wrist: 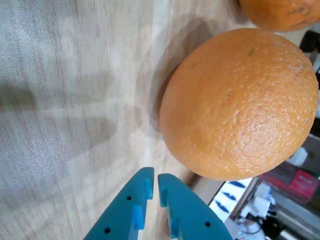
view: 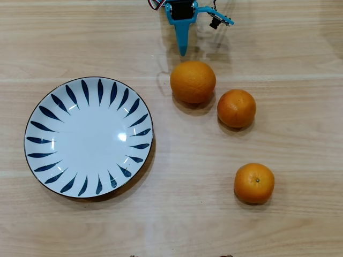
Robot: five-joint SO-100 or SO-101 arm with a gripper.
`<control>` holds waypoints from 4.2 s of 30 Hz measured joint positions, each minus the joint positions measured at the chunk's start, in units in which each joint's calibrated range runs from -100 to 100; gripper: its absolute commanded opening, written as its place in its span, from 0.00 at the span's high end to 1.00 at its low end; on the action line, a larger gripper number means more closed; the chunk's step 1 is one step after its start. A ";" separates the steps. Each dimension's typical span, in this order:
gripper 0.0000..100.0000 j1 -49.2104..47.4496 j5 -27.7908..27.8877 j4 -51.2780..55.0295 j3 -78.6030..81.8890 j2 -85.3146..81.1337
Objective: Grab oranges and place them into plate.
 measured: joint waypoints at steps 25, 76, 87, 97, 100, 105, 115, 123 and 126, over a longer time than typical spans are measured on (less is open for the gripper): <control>0.98 0.00 0.05 0.00 0.00 0.00; 0.98 -0.08 0.16 25.15 -84.64 66.02; 0.98 0.25 -2.97 29.63 -90.31 76.85; 0.97 -3.46 -16.80 32.30 -102.26 93.78; 0.97 -4.73 -18.52 34.80 -104.29 94.12; 0.94 -5.74 -20.14 37.55 -104.74 94.37; 0.70 -8.86 -24.41 38.59 -104.74 94.88; 0.68 -9.29 -30.88 38.50 -99.25 95.05; 0.68 -9.29 -32.60 38.50 -96.59 96.15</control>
